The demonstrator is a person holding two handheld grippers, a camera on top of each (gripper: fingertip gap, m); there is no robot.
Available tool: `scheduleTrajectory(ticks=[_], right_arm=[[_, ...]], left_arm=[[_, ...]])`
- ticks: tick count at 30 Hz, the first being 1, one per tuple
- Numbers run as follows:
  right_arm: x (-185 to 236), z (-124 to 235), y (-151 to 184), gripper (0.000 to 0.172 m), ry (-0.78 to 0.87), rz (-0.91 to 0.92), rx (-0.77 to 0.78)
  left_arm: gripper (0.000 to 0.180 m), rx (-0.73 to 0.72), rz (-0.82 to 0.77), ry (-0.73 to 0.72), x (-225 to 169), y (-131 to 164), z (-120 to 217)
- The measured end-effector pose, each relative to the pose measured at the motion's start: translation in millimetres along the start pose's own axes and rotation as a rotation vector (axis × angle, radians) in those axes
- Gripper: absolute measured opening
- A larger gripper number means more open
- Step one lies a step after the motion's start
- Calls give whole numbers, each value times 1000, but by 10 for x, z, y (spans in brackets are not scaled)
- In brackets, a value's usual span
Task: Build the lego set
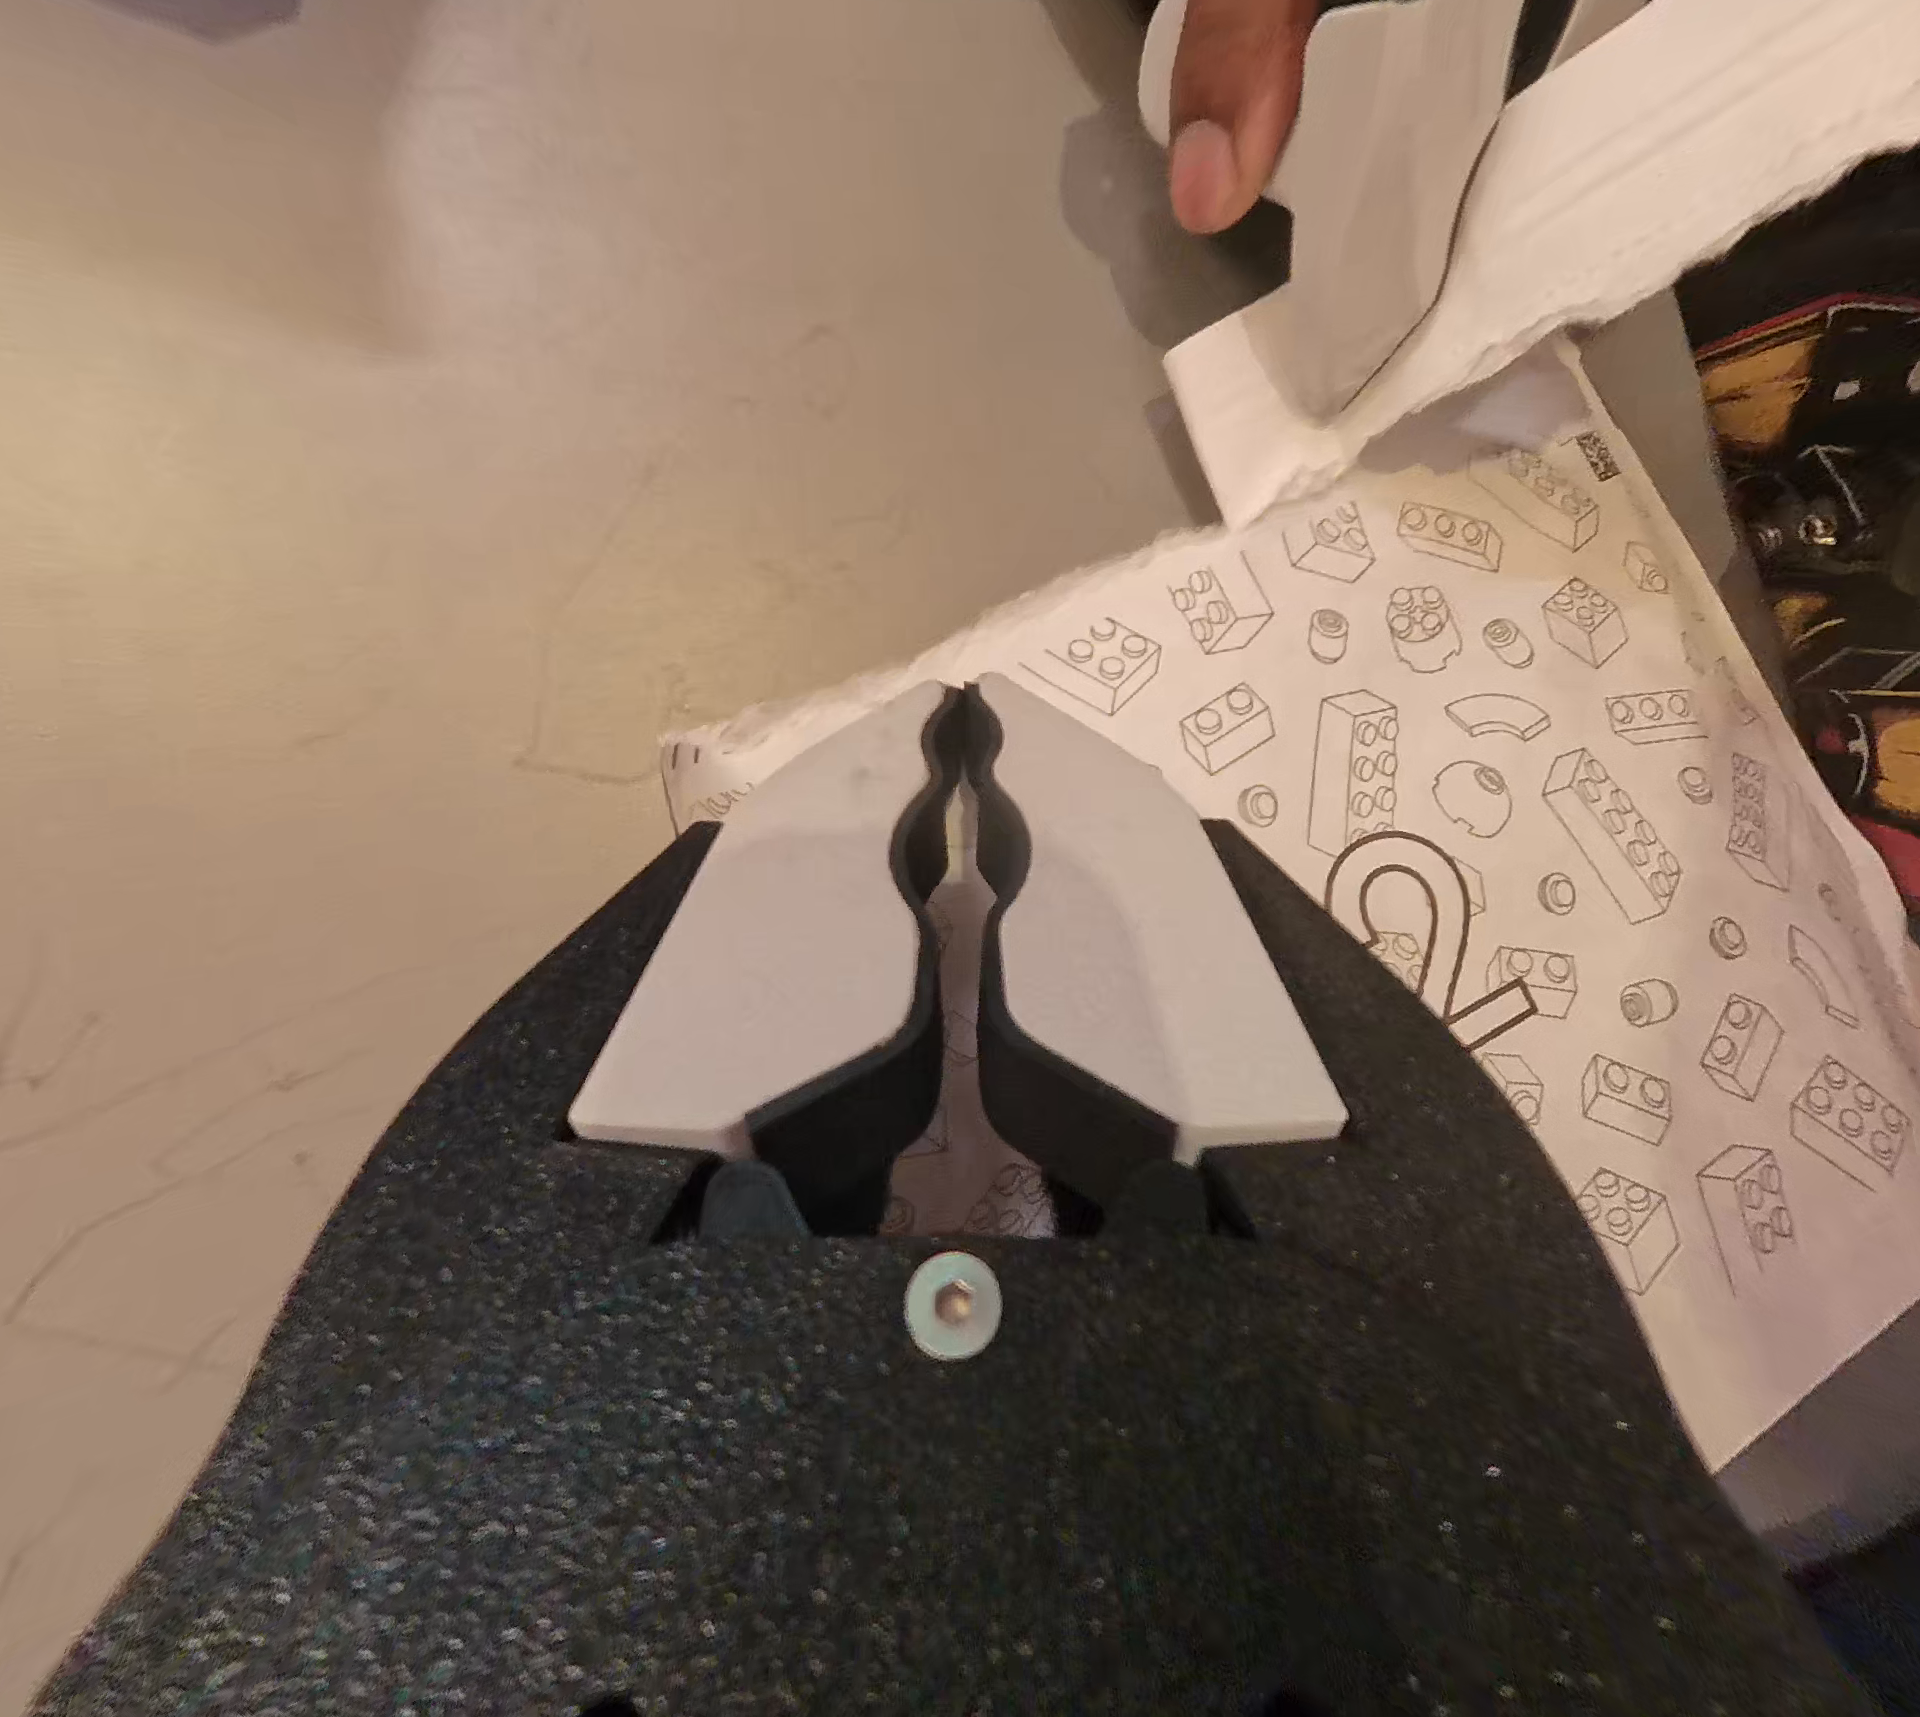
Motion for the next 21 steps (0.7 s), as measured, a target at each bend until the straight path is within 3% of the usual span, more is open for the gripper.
scheduleTrajectory(ticks=[21], right_arm=[[227,74,-42,0,25,4,16]], left_arm=[[1,-38,-14,35,-51,-39,-70]])
Point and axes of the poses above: each gripper's, where its closed fingertips meet, z back along the fingers, y out of its underside, x = y × z across the jaws, the point moved 2 cm from there along z, back along the fingers, and after that the axes turned 14 degrees about -x, right-handed, at the moved point
